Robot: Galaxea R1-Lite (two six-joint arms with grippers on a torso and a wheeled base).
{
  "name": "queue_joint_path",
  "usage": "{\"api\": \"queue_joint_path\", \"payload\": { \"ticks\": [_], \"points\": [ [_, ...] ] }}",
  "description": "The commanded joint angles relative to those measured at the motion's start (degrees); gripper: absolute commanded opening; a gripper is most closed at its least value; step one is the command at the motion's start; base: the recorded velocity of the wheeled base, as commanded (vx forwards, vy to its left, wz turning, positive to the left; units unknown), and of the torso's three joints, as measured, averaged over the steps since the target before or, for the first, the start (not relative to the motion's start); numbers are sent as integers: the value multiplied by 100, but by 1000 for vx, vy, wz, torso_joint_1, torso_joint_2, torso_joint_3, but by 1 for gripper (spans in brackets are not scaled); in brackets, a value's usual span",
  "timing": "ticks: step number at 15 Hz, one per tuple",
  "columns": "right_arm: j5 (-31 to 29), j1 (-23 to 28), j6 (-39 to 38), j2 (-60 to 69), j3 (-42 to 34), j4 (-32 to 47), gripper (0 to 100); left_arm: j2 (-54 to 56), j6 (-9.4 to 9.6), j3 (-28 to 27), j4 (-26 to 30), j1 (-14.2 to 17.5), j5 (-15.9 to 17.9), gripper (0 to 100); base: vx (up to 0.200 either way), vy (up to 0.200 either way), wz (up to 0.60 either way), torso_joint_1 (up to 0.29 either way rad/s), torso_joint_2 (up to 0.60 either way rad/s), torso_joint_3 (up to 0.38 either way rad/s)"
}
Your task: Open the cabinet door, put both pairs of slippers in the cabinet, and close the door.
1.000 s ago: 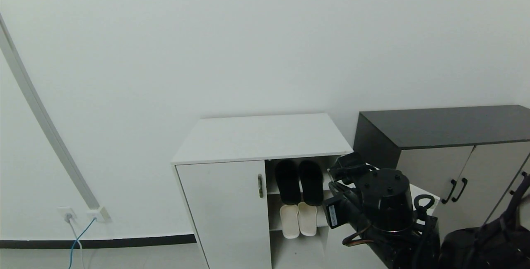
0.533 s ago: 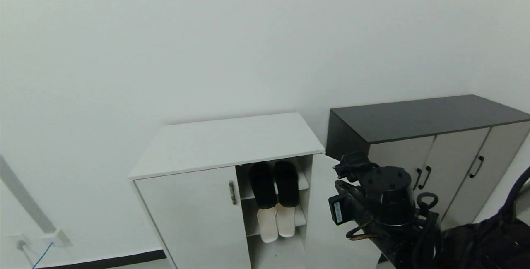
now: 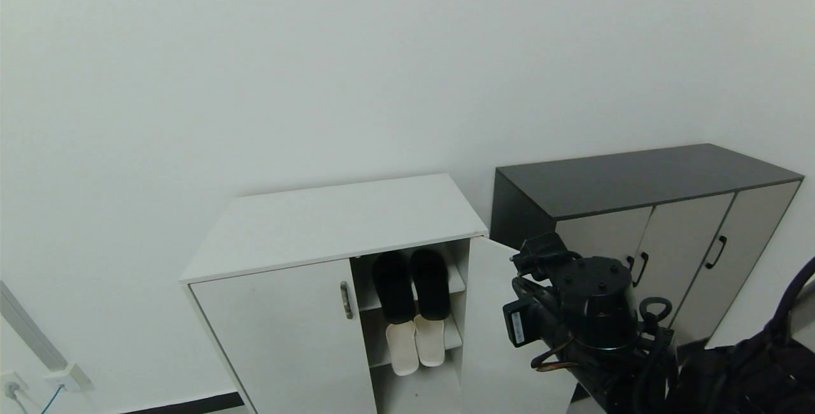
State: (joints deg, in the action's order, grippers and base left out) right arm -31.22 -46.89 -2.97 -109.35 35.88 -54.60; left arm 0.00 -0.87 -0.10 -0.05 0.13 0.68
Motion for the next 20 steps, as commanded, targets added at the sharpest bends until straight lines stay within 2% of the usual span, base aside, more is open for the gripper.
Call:
{"api": "queue_joint_path", "payload": {
  "ticks": [1, 6, 14, 20],
  "points": [
    [2, 4, -1, -25, -2, -7, 0, 0, -1, 1, -4, 4, -7, 0, -200, 0, 0, 7, 2, 2],
    [143, 13, 7, -16, -2, -15, 0, 0, -1, 1, -4, 4, -7, 0, -200, 0, 0, 2, 2, 0],
    [204, 540, -19, -192, 315, 11, 0, 0, -1, 1, -4, 4, -7, 0, 0, 0, 0, 0, 0, 0],
    [415, 1305, -63, -631, 1132, 213, 0, 0, -1, 1, -4, 4, 2, 0, 0, 0, 0, 0, 0, 0]
  ]
}}
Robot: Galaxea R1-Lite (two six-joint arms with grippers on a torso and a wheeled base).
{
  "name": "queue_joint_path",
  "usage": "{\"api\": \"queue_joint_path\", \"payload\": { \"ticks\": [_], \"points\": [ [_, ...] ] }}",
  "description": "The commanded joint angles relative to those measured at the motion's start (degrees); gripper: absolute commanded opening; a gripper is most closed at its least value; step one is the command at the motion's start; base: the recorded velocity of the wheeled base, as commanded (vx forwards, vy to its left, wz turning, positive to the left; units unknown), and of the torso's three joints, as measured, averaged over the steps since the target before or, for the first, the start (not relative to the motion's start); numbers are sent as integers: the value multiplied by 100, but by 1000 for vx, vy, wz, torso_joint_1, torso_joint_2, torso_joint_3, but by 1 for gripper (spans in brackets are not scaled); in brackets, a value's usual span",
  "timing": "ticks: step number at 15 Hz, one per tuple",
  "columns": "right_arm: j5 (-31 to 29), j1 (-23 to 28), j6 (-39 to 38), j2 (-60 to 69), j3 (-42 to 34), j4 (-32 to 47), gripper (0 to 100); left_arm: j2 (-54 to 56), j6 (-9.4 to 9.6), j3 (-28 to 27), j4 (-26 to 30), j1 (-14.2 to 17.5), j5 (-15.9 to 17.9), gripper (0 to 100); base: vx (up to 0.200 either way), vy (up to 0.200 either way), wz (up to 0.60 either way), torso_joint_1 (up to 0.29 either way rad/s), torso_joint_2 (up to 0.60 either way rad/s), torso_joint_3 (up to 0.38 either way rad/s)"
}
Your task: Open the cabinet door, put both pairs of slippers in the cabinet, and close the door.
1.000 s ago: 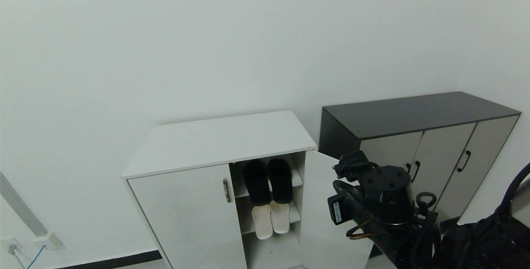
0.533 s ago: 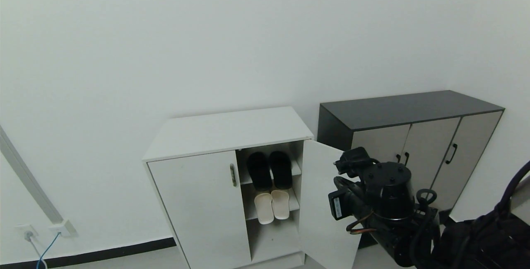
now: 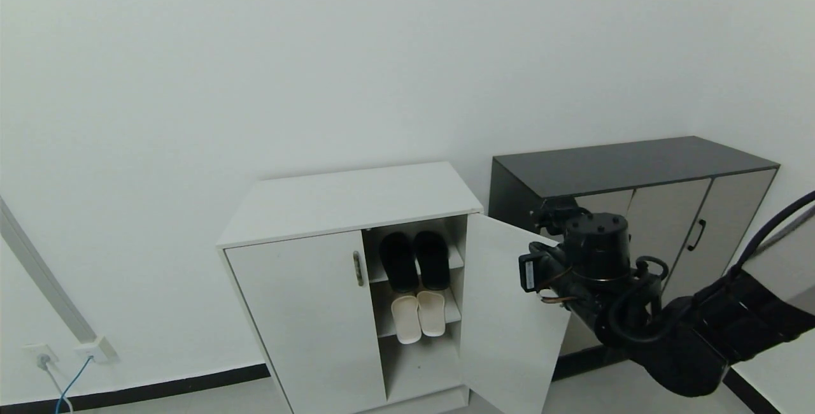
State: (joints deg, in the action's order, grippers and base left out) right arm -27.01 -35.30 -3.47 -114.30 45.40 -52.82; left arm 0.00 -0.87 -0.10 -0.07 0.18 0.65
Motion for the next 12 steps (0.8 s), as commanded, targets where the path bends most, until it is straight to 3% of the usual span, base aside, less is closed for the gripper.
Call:
{"api": "queue_joint_path", "payload": {
  "ticks": [1, 6, 12],
  "points": [
    [38, 270, -48, -180, 321, 167, 0, 0, -1, 1, -1, -1, -3, 0, 0, 0, 0, 0, 0, 0],
    [592, 850, -523, -224, 874, 1081, 0, 0, -1, 1, -1, -1, 6, 0, 0, 0, 0, 0, 0, 0],
    [961, 1632, -575, -875, 1428, 1143, 0, 0, -1, 1, -1, -1, -3, 0, 0, 0, 0, 0, 0, 0]
  ]
}}
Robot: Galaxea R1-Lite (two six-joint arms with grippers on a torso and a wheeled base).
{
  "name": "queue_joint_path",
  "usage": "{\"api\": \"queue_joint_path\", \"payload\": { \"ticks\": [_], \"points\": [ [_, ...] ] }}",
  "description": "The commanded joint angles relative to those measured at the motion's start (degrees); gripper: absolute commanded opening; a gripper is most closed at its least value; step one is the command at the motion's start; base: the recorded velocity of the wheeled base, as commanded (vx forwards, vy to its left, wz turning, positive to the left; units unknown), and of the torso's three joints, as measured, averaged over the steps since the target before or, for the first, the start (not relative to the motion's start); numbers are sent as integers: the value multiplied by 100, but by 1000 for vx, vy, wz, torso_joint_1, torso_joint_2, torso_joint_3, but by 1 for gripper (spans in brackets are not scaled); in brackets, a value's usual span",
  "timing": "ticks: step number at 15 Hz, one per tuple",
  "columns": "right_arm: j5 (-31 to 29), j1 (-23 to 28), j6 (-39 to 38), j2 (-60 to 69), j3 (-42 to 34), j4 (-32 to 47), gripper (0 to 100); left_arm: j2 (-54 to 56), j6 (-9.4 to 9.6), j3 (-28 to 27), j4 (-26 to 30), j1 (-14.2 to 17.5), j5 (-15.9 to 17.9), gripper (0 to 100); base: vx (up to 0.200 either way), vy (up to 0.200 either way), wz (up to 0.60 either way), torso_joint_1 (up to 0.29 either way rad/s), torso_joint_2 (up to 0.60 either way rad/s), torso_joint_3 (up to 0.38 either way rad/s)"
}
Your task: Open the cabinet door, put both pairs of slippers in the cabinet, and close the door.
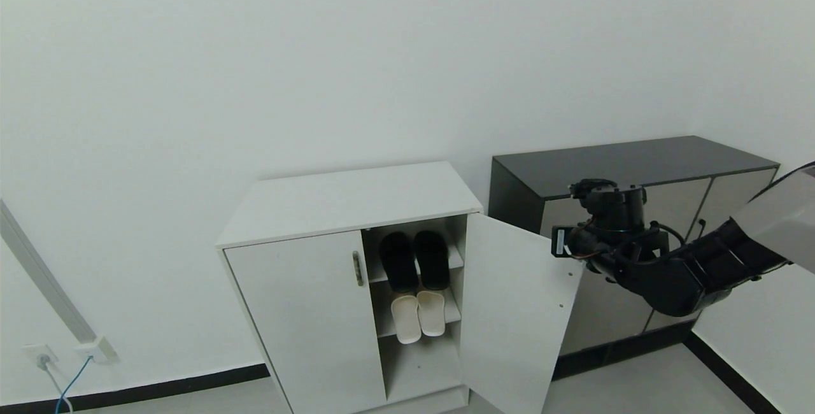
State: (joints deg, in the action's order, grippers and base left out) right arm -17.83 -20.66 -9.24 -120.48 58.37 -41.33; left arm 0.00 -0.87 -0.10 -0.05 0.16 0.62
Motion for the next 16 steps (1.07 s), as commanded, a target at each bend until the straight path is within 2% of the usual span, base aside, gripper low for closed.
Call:
{"api": "queue_joint_path", "payload": {
  "ticks": [1, 9, 16],
  "points": [
    [70, 212, -8, -309, 166, -7, 0, 0, -1, 1, -4, 2, -1, 0, 0, 0, 0, 0, 0, 0],
    [263, 555, -43, -705, 430, -33, 0, 0, -10, 1, -4, 2, -1, 0, 0, 0, 0, 0, 0, 0],
    [289, 642, -43, -986, 518, -25, 0, 0, -28, 1, -4, 2, -36, 0, 0, 0, 0, 0, 0, 0]
  ]
}}
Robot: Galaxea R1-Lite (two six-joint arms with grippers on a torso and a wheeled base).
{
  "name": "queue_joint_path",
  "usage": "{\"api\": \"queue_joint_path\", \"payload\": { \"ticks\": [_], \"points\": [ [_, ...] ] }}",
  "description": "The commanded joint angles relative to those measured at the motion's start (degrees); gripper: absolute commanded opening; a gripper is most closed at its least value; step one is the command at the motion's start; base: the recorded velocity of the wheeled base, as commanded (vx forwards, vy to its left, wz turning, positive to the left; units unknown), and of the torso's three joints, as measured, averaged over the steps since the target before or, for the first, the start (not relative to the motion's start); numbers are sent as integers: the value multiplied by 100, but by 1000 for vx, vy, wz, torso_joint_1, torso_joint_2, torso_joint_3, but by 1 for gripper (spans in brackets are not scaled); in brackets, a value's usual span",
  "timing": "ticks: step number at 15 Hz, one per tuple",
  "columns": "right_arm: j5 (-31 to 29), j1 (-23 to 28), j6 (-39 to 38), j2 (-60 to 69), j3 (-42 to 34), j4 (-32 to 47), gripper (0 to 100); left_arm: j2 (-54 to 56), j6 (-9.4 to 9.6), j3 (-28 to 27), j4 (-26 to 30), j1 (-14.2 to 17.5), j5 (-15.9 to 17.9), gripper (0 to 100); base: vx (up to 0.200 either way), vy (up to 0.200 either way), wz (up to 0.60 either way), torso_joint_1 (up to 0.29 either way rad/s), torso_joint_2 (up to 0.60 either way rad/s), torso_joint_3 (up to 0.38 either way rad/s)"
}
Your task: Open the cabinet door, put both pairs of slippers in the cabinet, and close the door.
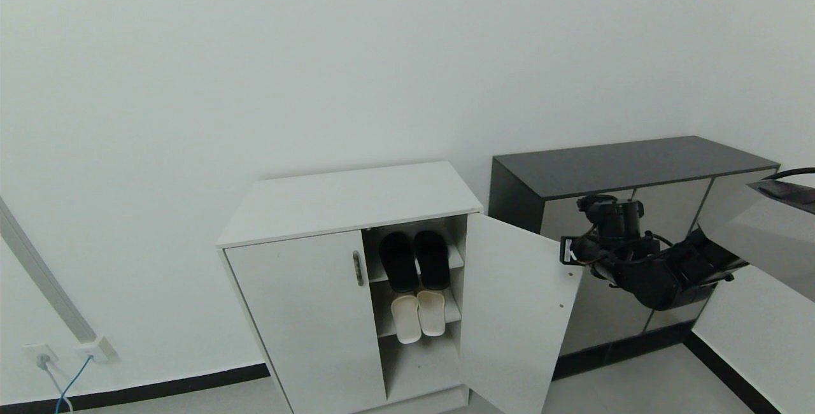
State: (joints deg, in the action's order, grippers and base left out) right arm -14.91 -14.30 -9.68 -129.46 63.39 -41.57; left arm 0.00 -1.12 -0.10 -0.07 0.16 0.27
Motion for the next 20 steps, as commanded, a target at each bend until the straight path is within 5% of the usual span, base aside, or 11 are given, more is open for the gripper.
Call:
{"api": "queue_joint_path", "payload": {
  "ticks": [1, 7, 15, 20],
  "points": [
    [-3, 15, 1, -97, 24, 9, 0, 0, -2, 1, -1, 2, 0, 0, 0, 0, 0, 0, 0, 0],
    [-12, -222, 19, 106, -266, 17, 0, 0, -2, 1, -1, 2, -9, 0, 0, 0, 0, 0, 0, 0],
    [-12, -1629, -139, 1072, -1461, -9, 0, 0, -11, 1, -1, 2, -44, 0, 0, 0, 0, 0, 0, 0],
    [304, -1690, -8, 1195, -1892, -642, 0, 0, -11, 1, -1, 2, -36, 0, 0, 0, 0, 0, 0, 0]
  ]
}}
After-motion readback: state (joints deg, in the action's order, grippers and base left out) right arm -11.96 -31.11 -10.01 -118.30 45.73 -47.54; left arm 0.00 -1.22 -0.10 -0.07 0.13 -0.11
